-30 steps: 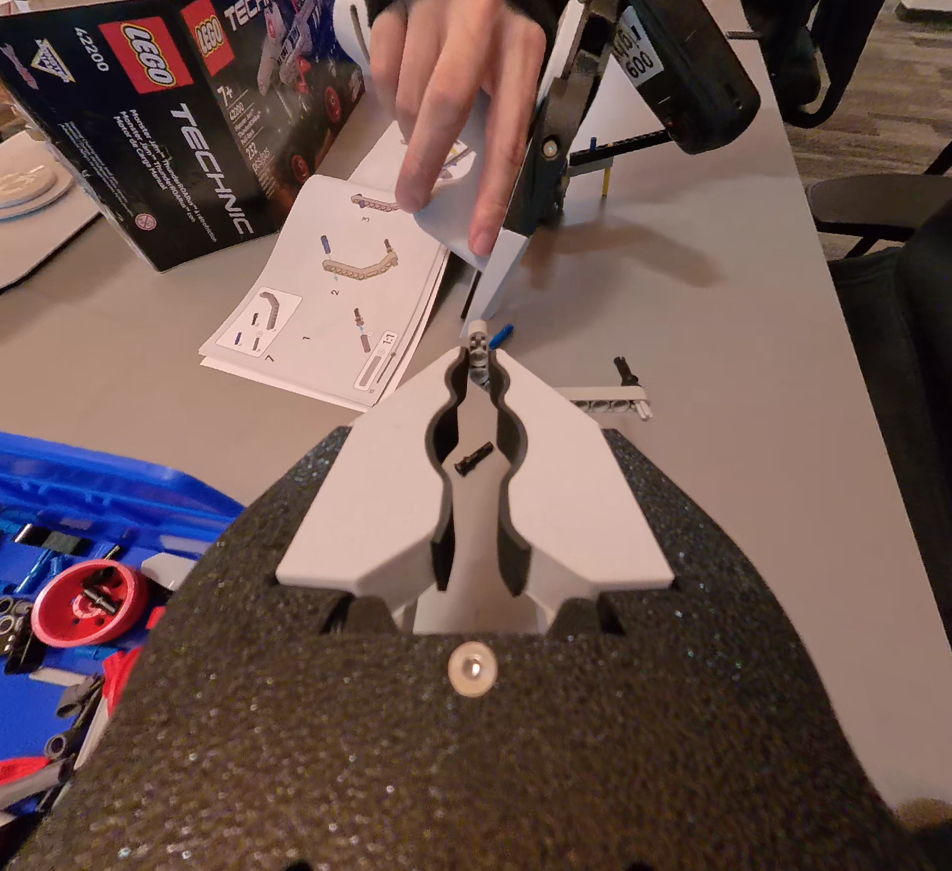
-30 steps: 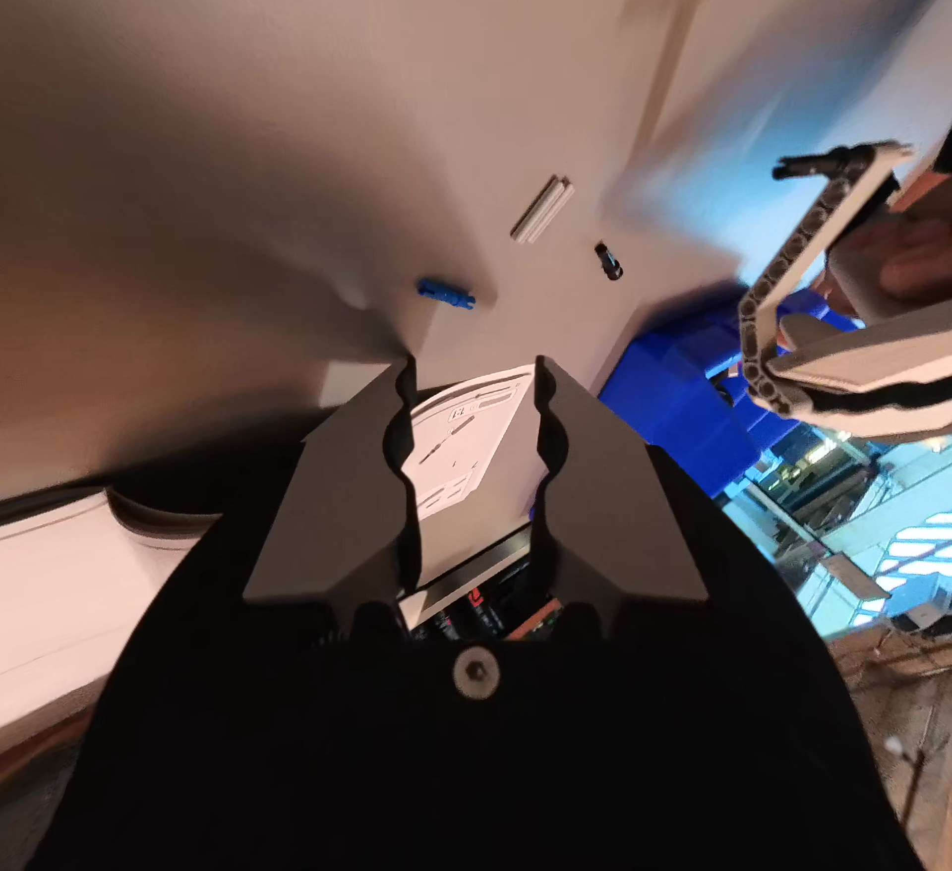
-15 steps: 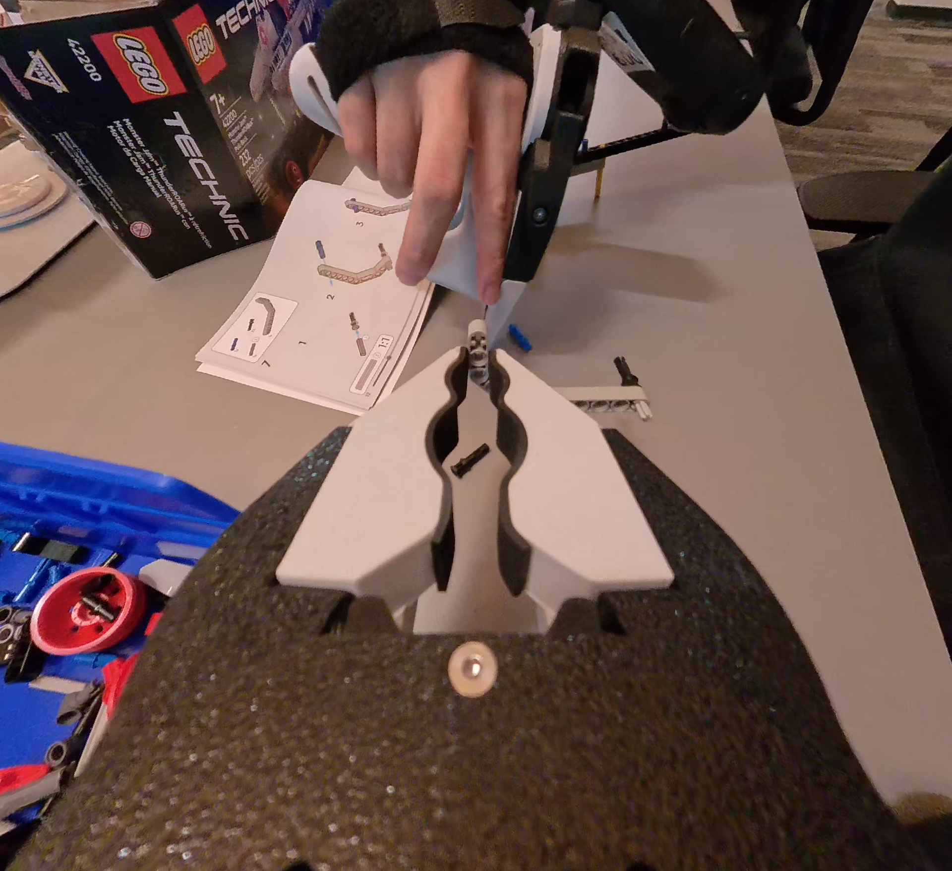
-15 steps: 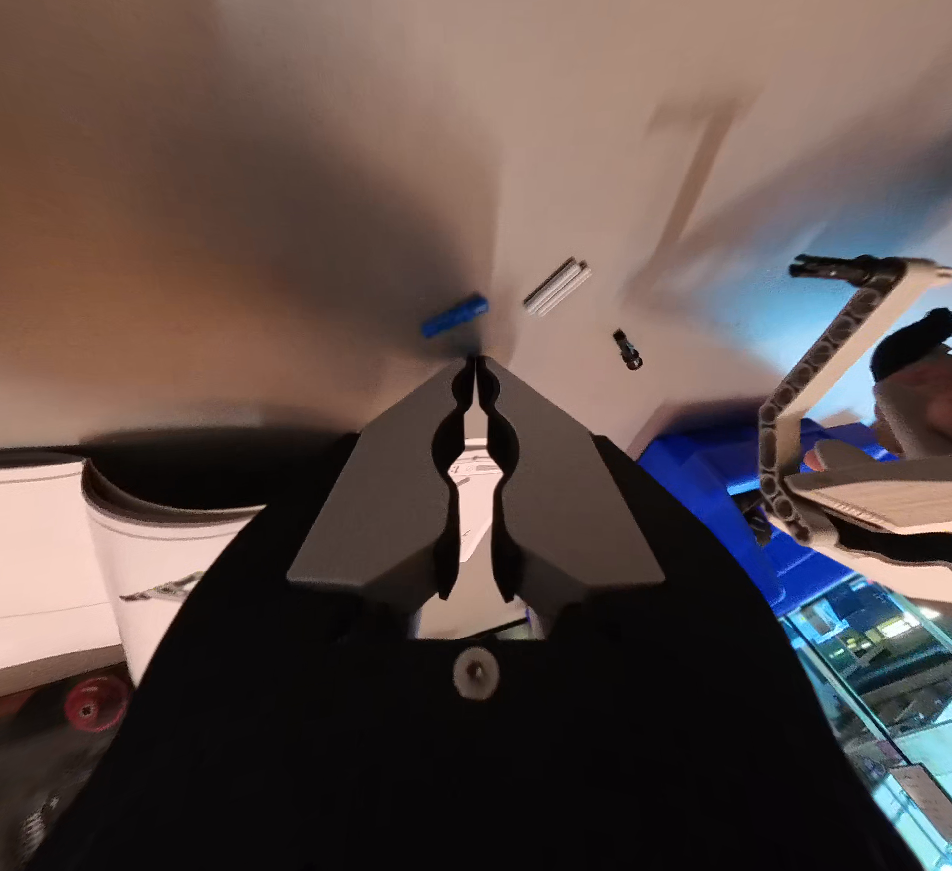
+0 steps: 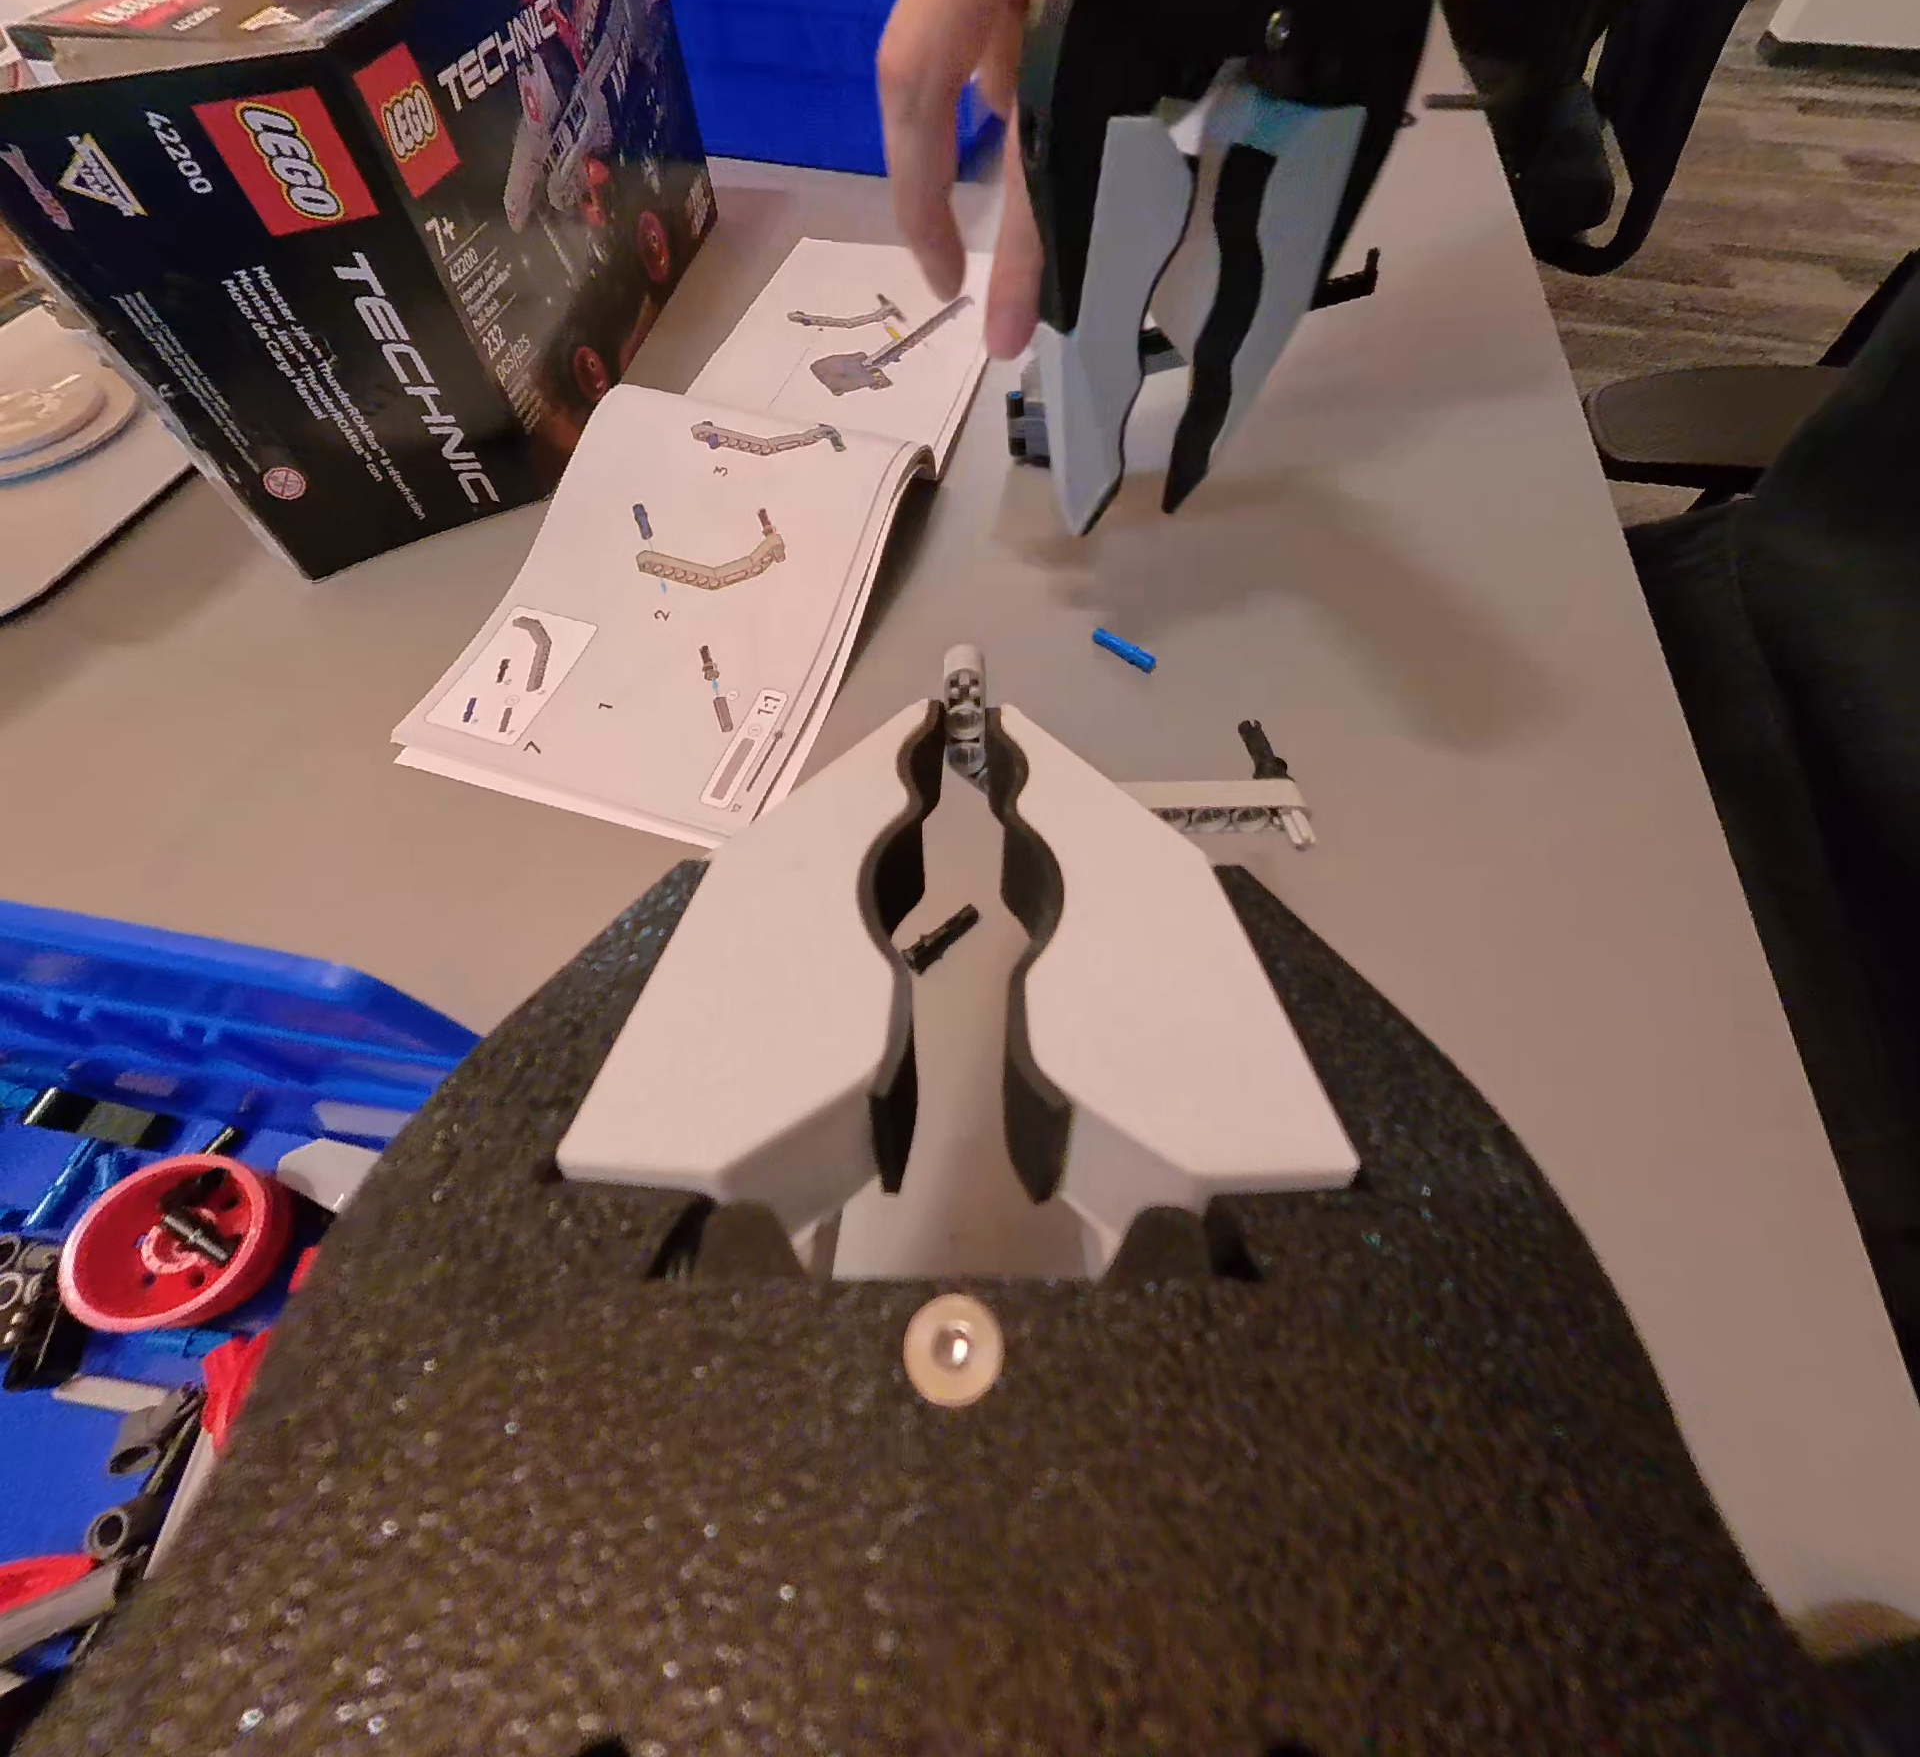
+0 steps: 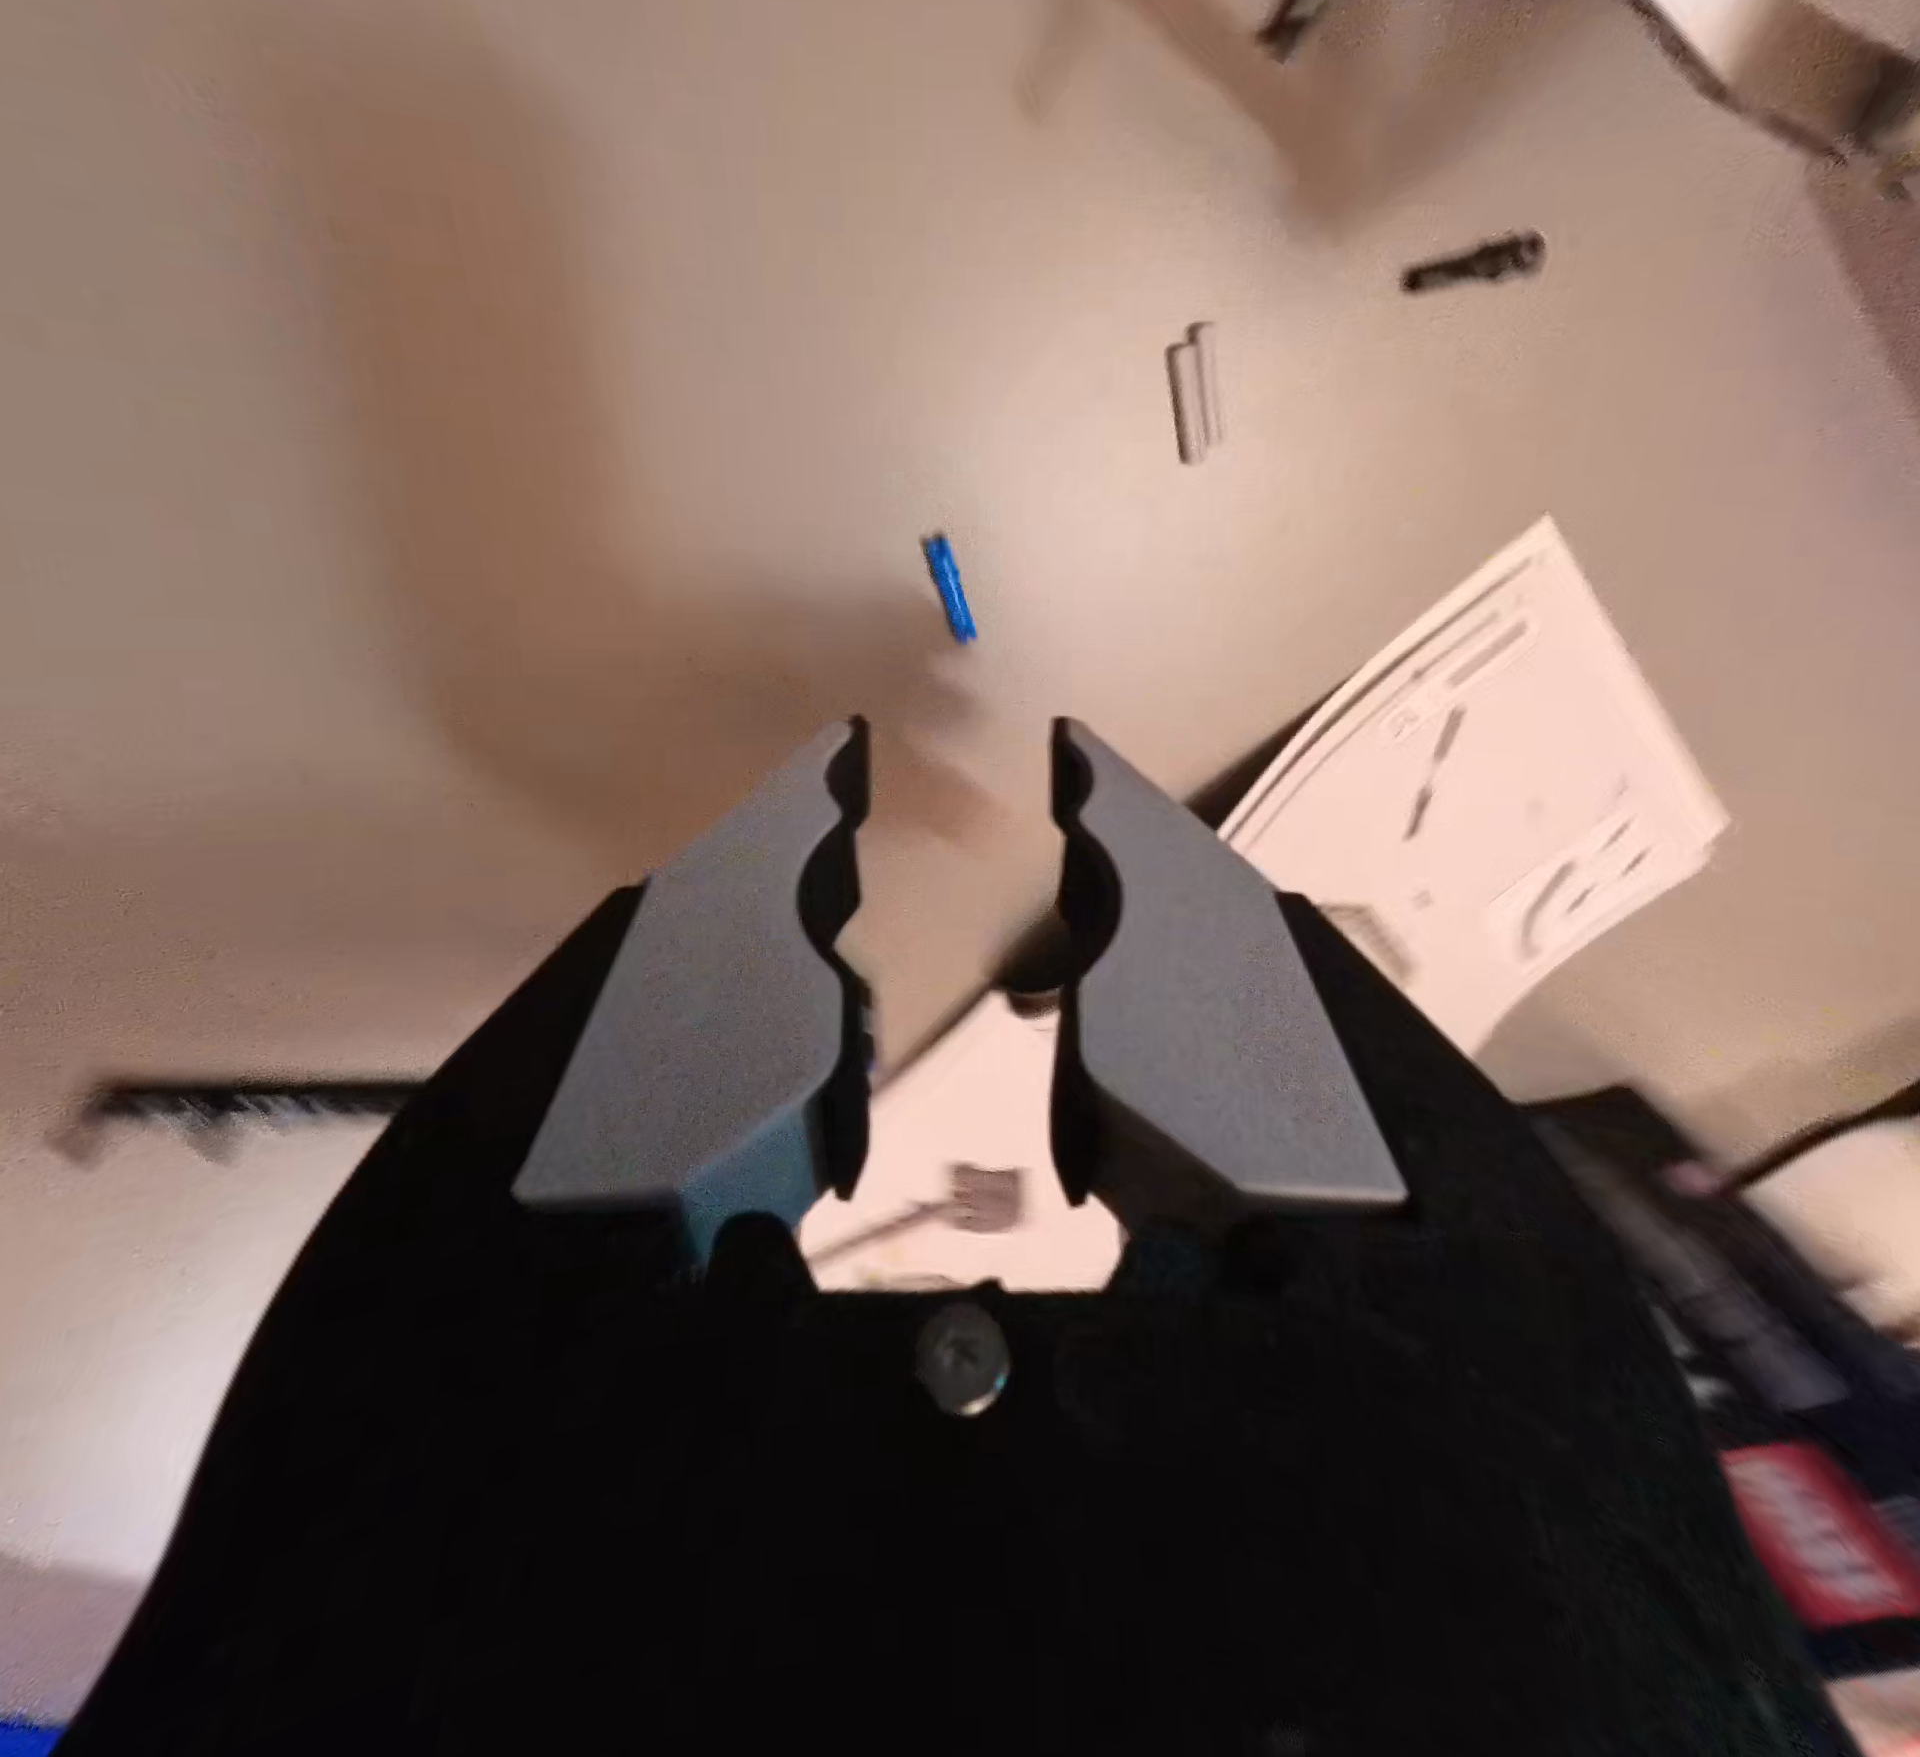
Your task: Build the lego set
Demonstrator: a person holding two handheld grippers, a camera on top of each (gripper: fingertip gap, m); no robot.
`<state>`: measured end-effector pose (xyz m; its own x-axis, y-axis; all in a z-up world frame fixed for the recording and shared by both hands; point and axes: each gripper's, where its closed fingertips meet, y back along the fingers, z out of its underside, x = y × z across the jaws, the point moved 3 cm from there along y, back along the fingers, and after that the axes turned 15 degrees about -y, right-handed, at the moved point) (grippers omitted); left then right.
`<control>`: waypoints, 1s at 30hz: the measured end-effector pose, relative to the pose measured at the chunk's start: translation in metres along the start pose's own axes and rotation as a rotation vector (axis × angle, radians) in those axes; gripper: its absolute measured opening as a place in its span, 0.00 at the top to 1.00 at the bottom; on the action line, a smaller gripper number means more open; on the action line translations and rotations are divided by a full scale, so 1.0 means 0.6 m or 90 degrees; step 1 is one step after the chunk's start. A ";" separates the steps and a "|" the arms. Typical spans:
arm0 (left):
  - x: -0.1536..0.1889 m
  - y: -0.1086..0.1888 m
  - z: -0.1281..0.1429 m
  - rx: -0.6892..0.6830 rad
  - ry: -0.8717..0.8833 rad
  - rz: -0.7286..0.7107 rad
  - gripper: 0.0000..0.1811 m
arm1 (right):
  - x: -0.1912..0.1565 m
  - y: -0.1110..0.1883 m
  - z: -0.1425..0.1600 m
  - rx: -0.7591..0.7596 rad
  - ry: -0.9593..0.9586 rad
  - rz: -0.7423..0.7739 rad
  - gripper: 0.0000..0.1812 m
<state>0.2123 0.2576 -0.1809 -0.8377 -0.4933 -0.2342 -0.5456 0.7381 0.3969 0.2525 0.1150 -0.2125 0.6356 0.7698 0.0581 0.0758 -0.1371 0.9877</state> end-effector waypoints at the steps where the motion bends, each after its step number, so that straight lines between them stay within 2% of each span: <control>1: 0.000 0.000 -0.001 0.001 0.002 0.001 0.97 | -0.004 0.002 -0.005 0.015 -0.073 0.020 0.80; 4: 0.002 -0.001 -0.004 0.007 0.003 0.006 0.97 | -0.006 0.001 -0.006 0.034 -0.229 0.129 0.82; 5: 0.003 -0.002 -0.005 0.008 0.004 0.007 0.97 | -0.004 -0.002 0.000 0.033 -0.323 0.172 0.82; 7: 0.004 -0.004 -0.004 0.009 0.007 0.010 0.97 | -0.026 -0.018 0.005 0.034 -0.517 0.155 0.80; 10: 0.006 -0.008 -0.003 0.000 0.008 0.016 0.97 | -0.049 -0.034 -0.024 0.171 -0.708 0.092 0.79; 12: 0.009 -0.011 -0.004 -0.002 0.008 0.022 0.97 | -0.043 -0.031 -0.024 0.247 -0.793 0.132 0.77; 14: 0.011 -0.014 -0.005 -0.003 0.008 0.026 0.97 | -0.036 -0.032 -0.012 0.278 -0.870 0.180 0.72; 17: 0.015 -0.020 -0.009 0.002 0.012 0.034 0.97 | -0.028 -0.035 -0.021 0.339 -0.942 0.192 0.73; 20: 0.019 -0.023 -0.014 0.007 0.010 0.040 0.97 | -0.037 -0.048 0.000 0.263 -0.957 0.250 0.69; 21: 0.020 -0.023 -0.015 0.006 0.007 0.041 0.97 | -0.036 -0.048 -0.003 0.284 -0.973 0.246 0.69; 23: 0.020 -0.021 -0.016 0.005 0.003 0.038 0.97 | -0.030 -0.046 -0.020 0.367 -1.002 0.209 0.80; 24: 0.019 -0.020 -0.016 0.004 0.005 0.034 0.97 | -0.028 -0.047 -0.023 0.387 -1.016 0.198 0.80; 26: 0.016 -0.018 -0.016 0.003 0.008 0.023 0.97 | -0.031 -0.055 -0.019 0.370 -1.030 0.212 0.71; 28: 0.013 -0.017 -0.014 -0.002 0.006 0.013 0.97 | -0.032 -0.054 -0.010 0.360 -1.042 0.277 0.63; 30: 0.009 -0.016 -0.011 -0.018 -0.004 -0.001 0.97 | -0.037 -0.052 -0.017 0.392 -1.063 0.292 0.64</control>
<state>0.2127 0.2450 -0.1803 -0.8367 -0.4916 -0.2411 -0.5466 0.7239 0.4210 0.2283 0.1083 -0.2433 0.6664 -0.6859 -0.2921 -0.3101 -0.6113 0.7281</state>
